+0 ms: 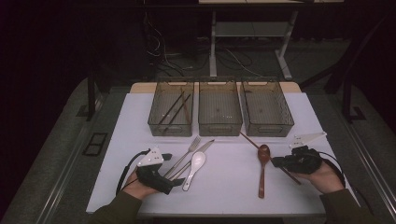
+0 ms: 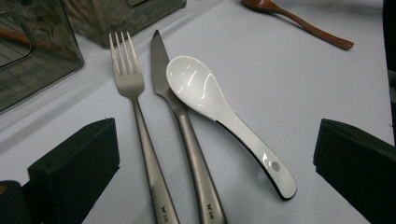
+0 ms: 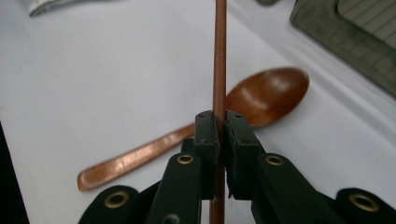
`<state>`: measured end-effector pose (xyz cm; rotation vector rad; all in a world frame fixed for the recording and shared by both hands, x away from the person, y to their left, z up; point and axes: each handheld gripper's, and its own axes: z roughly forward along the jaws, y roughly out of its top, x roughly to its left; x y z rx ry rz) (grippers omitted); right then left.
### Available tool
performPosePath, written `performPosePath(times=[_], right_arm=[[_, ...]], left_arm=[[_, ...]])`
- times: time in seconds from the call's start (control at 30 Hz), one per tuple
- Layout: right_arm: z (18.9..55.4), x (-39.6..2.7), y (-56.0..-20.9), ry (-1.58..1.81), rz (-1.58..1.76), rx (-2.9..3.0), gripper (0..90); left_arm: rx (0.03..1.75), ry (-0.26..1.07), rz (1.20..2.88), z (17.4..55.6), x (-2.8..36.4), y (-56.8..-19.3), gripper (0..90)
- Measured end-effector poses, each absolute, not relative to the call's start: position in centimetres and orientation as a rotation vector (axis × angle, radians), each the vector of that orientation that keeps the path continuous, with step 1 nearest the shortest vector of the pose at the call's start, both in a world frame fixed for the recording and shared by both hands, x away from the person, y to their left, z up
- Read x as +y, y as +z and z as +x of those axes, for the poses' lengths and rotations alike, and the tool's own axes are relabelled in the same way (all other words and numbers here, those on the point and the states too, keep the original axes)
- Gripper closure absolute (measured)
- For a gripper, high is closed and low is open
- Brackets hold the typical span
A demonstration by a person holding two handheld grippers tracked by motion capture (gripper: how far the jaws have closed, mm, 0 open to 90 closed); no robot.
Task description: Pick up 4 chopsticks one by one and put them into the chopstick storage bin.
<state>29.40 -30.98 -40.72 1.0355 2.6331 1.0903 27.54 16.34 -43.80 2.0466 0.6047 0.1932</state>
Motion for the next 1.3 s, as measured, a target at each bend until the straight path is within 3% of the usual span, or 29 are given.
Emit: performPosePath(times=[1.3], right_arm=[[35.5,-23.5,-37.1,1.341,0.977,2.487,83.6]], left_arm=[[0.598,0.189,2.048,27.5,16.3,-43.7,0.0]])
